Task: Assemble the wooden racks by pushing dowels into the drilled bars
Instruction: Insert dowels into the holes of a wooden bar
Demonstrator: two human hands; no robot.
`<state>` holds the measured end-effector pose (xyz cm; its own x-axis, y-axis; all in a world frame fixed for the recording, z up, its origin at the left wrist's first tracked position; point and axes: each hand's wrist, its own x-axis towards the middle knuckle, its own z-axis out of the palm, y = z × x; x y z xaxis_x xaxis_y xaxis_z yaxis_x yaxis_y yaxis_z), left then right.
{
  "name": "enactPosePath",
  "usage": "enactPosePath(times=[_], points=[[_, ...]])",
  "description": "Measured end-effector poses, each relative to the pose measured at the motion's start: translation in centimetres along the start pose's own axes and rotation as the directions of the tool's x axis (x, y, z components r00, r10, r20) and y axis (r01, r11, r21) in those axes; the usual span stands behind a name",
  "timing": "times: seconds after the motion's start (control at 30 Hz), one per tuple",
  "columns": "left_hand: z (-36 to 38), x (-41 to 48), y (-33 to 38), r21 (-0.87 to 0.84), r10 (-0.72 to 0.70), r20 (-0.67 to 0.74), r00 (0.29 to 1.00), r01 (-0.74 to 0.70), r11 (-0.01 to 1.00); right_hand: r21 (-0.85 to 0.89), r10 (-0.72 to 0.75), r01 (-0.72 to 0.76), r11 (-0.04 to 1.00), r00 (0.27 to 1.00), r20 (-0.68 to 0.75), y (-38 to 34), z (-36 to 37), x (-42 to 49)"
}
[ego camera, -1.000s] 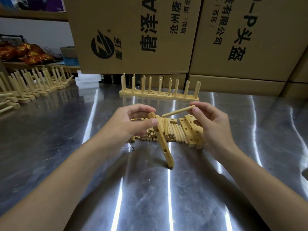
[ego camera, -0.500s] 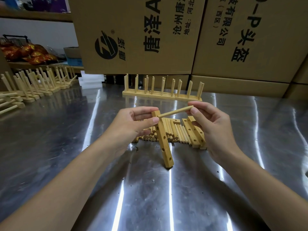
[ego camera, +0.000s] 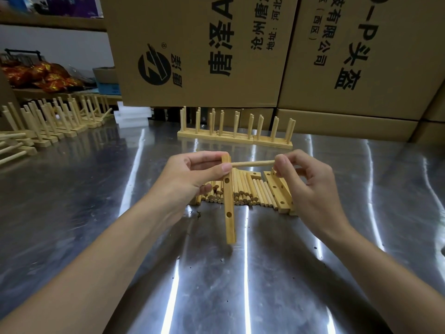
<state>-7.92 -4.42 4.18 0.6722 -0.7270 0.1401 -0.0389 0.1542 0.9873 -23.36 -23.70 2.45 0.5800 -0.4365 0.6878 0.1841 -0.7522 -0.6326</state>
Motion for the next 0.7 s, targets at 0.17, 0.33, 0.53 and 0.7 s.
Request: enactPosePath(times=[0.17,0.33,0.53,0.7], points=[[0.4,0.0,-0.1,-0.007,-0.009,0.030,0.999,0.009,1.000,0.068,-0.009,0.006,0.998,0.999,0.040,0.0,0.0,0.4],[0.6,0.2,-0.6,-0.127,-0.053,0.054,0.997,0.059,0.990,0.198,0.158,-0.172,0.965,0.984,0.084,0.9,-0.4,0.9],[0.1,0.7,-1.1,-0.400,-0.141,-0.056,0.988,0.108,0.910,-0.453,0.168,-0.011,0.892,0.937,0.308,4.3,-1.7,0.3],[-0.1,0.9,-1.4,-0.484,-0.188,-0.104,0.977,0.115,0.868,-0.582,0.200,0.122,0.804,0.866,0.459,4.7,-1.6,-0.2]])
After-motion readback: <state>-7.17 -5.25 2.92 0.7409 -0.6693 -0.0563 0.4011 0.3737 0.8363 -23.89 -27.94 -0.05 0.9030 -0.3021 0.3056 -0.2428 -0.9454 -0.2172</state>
